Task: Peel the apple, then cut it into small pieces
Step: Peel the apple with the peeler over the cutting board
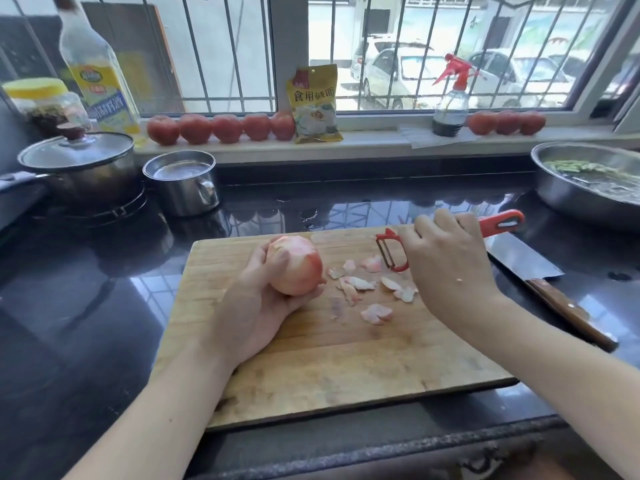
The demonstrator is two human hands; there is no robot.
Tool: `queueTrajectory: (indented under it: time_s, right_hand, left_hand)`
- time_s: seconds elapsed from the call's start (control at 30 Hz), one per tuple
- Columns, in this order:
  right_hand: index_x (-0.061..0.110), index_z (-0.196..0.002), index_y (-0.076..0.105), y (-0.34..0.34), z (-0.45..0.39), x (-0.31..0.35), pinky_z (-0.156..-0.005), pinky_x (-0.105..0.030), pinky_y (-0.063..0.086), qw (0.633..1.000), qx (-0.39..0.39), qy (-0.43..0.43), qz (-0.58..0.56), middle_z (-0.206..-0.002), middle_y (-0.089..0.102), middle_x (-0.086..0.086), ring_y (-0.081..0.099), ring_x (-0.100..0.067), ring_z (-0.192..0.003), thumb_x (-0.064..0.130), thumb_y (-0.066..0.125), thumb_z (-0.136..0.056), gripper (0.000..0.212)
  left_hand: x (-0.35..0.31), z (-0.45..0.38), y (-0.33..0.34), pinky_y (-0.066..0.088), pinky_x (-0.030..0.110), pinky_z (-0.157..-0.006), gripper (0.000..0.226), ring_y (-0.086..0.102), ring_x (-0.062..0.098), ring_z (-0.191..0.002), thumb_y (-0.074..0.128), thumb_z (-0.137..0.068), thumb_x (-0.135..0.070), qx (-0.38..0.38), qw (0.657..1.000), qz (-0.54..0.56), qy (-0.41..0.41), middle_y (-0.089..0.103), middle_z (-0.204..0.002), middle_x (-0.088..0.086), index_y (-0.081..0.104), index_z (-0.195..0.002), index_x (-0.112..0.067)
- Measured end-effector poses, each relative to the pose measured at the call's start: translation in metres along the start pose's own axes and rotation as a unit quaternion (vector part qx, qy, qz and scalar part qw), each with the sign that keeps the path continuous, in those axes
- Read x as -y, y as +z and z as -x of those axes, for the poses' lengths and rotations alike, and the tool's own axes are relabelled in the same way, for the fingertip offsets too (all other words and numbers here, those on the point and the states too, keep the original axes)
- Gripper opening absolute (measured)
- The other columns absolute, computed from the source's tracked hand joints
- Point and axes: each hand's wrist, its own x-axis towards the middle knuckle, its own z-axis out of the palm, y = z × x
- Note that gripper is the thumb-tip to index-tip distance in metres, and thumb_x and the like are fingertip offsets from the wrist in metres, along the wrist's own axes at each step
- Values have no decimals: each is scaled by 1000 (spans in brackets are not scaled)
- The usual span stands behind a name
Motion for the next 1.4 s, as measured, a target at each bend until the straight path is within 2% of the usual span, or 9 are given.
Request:
queueTrajectory:
  time_s: [0.13, 0.23, 0.4, 0.73, 0.9, 1.07, 1.23, 1.3, 1.4]
  right_hand:
    - [21, -102, 58, 6, -1, 1, -77, -39, 25, 1000, 28, 10, -9, -89, 54, 0, 43, -25, -88, 0, 59, -70, 38]
    - [17, -98, 59, 10, -1, 5, -74, -40, 33, 994, -45, 21, -99, -84, 55, -1, 47, -26, -80, 4, 65, -80, 23]
    - [17, -92, 63, -19, 9, 36, -74, -39, 42, 965, -137, -110, -194, -82, 60, 1, 55, -25, -77, 9, 65, -82, 13]
    - [14, -85, 57, -14, -6, 53, -63, -37, 33, 968, -179, -72, -158, -71, 54, -4, 44, -25, -65, 1, 50, -83, 15]
    - [14, -81, 54, 20, -21, 23, -63, -38, 29, 992, -77, -52, -83, -70, 50, -5, 41, -26, -65, -4, 54, -75, 19]
    - [19, -106, 55, 23, -17, 4, -77, -36, 32, 998, 63, -23, -16, -95, 52, -1, 44, -22, -88, 8, 60, -83, 26]
    - [10, -138, 49, 18, -10, 5, -79, -41, 31, 996, -88, -8, 29, -96, 48, -9, 44, -30, -87, -7, 29, -85, 59]
    - [9, -129, 56, 21, -14, 2, -77, -43, 33, 984, -175, -11, 34, -89, 47, -9, 45, -31, -80, -11, 36, -89, 49]
    - [12, -83, 57, 23, -18, -3, -77, -42, 30, 992, -107, -34, 53, -84, 45, -8, 42, -30, -80, -9, 54, -79, 22]
  left_hand:
    - [0, 2, 2, 64, 44, -74, 82, 70, 42, -102, 93, -69, -41, -7, 997, -76, 0, 68, -120, 16, 47, -135, -26]
    - [1, 2, 1, 62, 37, -74, 96, 69, 36, -101, 95, -63, -47, -4, 995, -104, 8, 67, -122, 15, 46, -142, -20]
    - [2, 0, 2, 59, 43, -87, 100, 67, 32, -113, 95, -63, -49, 6, 994, -112, 14, 65, -131, 16, 45, -143, -14]
    - [0, 5, 7, 60, 35, -76, 96, 68, 29, -101, 92, -68, -49, 28, 993, -118, 12, 68, -120, 16, 47, -141, -7]
    - [-1, 7, 3, 59, 36, -72, 87, 65, 39, -99, 90, -73, -33, 58, 994, -89, -10, 62, -121, 23, 45, -143, -9]
    - [1, 2, -3, 59, 43, -80, 70, 61, 44, -117, 78, -79, -19, 55, 996, -52, -36, 47, -147, 31, 42, -139, -25]
    - [0, 0, -2, 58, 42, -85, 65, 64, 33, -112, 67, -85, -9, 68, 996, -47, -35, 60, -134, 20, 46, -146, -10]
    - [-1, 0, -2, 57, 44, -89, 69, 61, 35, -114, 68, -81, -14, 75, 996, -44, -36, 58, -134, 21, 47, -147, -7]
    - [-2, 1, -1, 57, 46, -88, 71, 56, 42, -119, 67, -79, -17, 78, 996, -23, -44, 55, -135, 24, 48, -148, -12]
